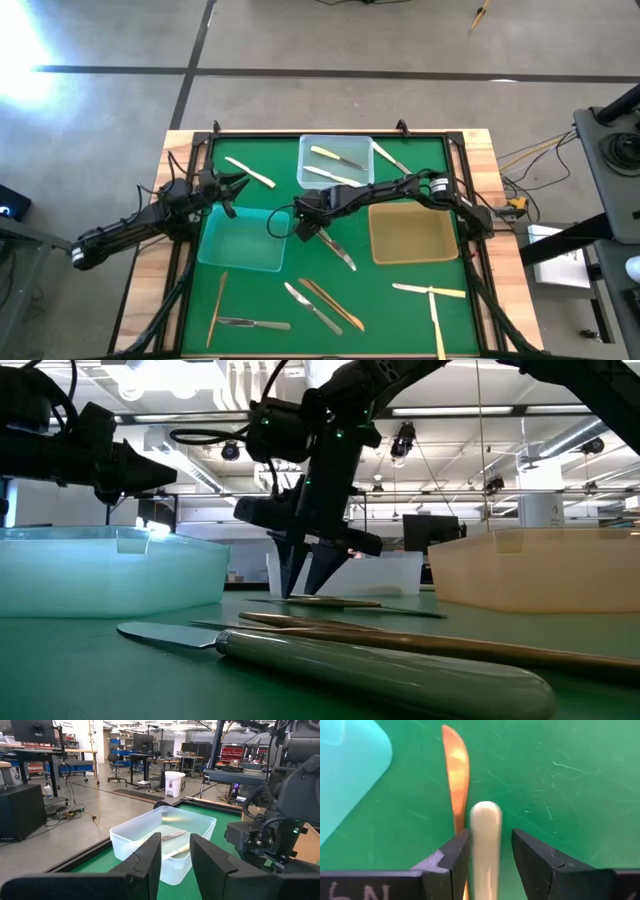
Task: Sort silverware by color (type)
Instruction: Put the gray knife into the orange bin
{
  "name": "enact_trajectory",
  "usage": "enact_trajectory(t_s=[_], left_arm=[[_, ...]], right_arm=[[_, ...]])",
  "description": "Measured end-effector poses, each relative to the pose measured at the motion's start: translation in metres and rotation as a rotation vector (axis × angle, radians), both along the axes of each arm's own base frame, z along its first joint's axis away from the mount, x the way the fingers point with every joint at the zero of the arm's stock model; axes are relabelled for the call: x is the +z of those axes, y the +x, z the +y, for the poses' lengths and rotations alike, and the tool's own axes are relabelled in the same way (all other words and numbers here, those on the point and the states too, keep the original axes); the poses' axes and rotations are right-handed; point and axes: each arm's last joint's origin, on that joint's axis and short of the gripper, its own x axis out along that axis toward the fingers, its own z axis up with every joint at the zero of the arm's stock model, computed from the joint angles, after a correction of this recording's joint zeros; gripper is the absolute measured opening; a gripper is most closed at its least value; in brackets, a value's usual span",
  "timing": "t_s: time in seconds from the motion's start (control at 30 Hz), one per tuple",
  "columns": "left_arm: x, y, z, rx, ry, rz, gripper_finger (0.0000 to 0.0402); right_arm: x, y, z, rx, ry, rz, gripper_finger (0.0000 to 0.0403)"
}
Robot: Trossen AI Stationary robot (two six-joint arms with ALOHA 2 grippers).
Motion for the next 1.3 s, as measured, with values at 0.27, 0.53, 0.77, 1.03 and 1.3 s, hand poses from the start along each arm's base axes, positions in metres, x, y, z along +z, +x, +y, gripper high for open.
enact_trajectory(t_s=[0.27, 0.53, 0.77, 1.03, 1.3], left_arm=[[0.000, 0.000, 0.000, 0.000, 0.000, 0.000, 0.0087], [0.000, 0.000, 0.000, 0.000, 0.000, 0.000, 0.0087], [0.000, 0.000, 0.000, 0.000, 0.000, 0.000, 0.0087], [0.000, 0.000, 0.000, 0.000, 0.000, 0.000, 0.0087], [0.000, 0.000, 0.000, 0.000, 0.000, 0.000, 0.0087]], right_arm=[[-0.025, 0.003, 0.000, -0.011, -0.003, 0.051, 0.0130], [-0.028, 0.003, -0.006, -0.035, -0.012, 0.058, 0.0043], [-0.024, 0.003, -0.014, -0.032, 0.029, 0.038, 0.0009], [-0.003, 0.000, -0.018, -0.014, 0.024, 0.003, 0.0009], [-0.010, 0.000, -0.020, -0.015, 0.031, 0.022, 0.0008]])
